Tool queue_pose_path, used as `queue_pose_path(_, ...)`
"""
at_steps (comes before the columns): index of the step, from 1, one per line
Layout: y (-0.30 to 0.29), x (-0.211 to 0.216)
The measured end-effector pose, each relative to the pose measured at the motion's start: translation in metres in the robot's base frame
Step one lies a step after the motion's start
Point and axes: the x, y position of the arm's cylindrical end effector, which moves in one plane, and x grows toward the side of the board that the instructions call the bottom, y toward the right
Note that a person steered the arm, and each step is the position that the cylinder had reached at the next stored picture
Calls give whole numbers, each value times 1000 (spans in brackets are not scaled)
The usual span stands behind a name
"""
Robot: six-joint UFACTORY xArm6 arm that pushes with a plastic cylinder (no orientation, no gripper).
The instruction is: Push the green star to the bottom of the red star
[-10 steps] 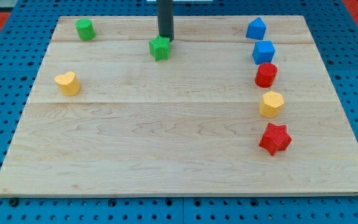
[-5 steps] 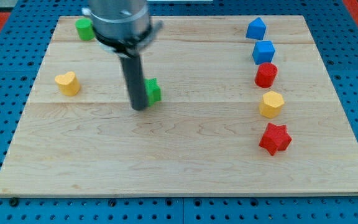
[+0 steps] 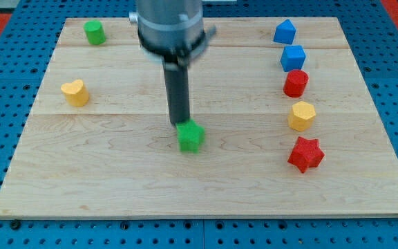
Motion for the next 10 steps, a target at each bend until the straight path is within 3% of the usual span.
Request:
queue_pose_path(1, 40, 47)
queue_pose_path(3, -8, 58)
queue_pose_path(4, 31, 68)
queue_pose_path(5, 107, 71)
queue_pose_path(7, 47, 118)
queue_pose_path(9, 131, 102)
queue_pose_path(10, 147, 102)
